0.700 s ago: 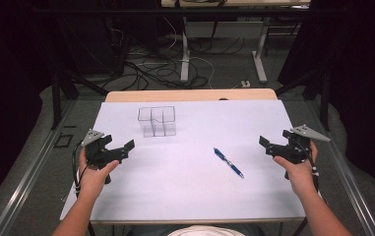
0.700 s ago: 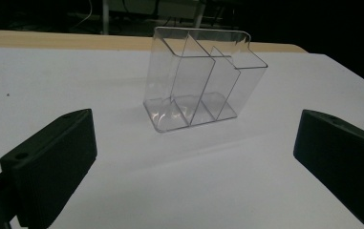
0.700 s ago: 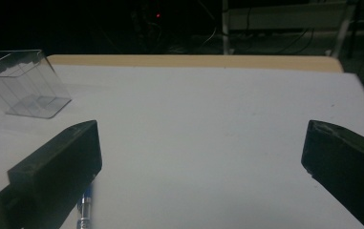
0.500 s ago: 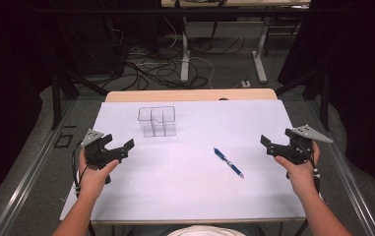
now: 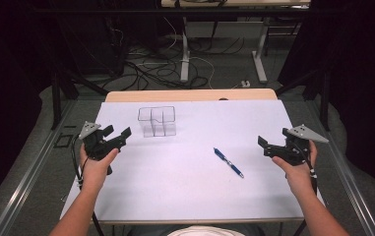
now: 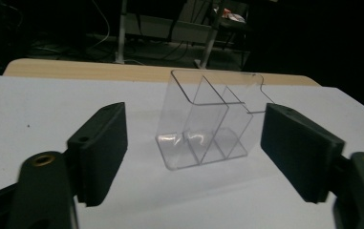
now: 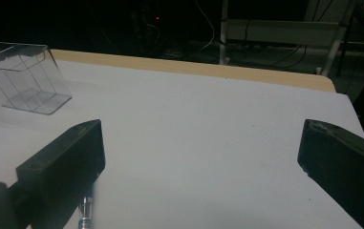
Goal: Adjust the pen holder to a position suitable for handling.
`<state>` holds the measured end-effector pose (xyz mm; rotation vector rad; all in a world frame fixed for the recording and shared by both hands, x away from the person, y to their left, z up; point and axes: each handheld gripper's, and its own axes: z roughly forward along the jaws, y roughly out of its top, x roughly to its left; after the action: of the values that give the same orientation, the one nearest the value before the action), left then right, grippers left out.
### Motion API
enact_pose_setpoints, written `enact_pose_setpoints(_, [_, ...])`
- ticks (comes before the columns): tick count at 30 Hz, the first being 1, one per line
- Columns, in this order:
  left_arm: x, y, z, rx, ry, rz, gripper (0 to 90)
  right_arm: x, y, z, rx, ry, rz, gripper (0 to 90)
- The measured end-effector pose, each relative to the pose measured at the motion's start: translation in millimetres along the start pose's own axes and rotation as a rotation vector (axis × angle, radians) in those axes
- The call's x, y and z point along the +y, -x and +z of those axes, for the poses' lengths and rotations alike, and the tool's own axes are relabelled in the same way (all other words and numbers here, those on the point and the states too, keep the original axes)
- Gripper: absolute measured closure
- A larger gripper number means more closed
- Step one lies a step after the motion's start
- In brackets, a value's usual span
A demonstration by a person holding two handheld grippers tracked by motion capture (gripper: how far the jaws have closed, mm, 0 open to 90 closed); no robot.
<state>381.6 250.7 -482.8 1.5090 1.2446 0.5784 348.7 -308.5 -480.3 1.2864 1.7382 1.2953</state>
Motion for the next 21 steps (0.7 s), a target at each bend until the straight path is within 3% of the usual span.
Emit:
enact_pose_setpoints(6, [12.0, 0.2, 11.1, 0.042, 0.012, -0.015, 50.0, -1.3, 0.0, 1.2, 0.003, -0.006, -0.004, 5.6])
enact_pose_setpoints(10, [22.6, -0.9, 19.9, 0.069, 0.015, -0.011, 53.0, -1.7, -0.6, 0.8, 0.004, -0.014, 0.004, 6.3])
enact_pose_setpoints(11, [25.7, -1.4, 21.8, 0.072, 0.014, -0.012, 57.2, -1.8, -0.9, 0.8, 0.004, -0.015, 0.004, 6.4])
enact_pose_setpoints(13, [32.3, -1.9, 26.4, 0.068, -0.005, -0.020, 59.3, -1.8, -0.1, 1.7, 0.011, -0.004, -0.010, 6.4])
enact_pose_setpoints(18, [45.2, -2.4, 37.7, 0.104, -0.026, -0.006, 61.6, -2.2, -1.3, 2.0, 0.007, -0.011, -0.011, 6.4])
enact_pose_setpoints(21, [50.9, -3.2, 44.2, 0.111, -0.047, -0.002, 71.2, -3.1, -2.2, 2.4, 0.008, -0.020, -0.010, 7.1])
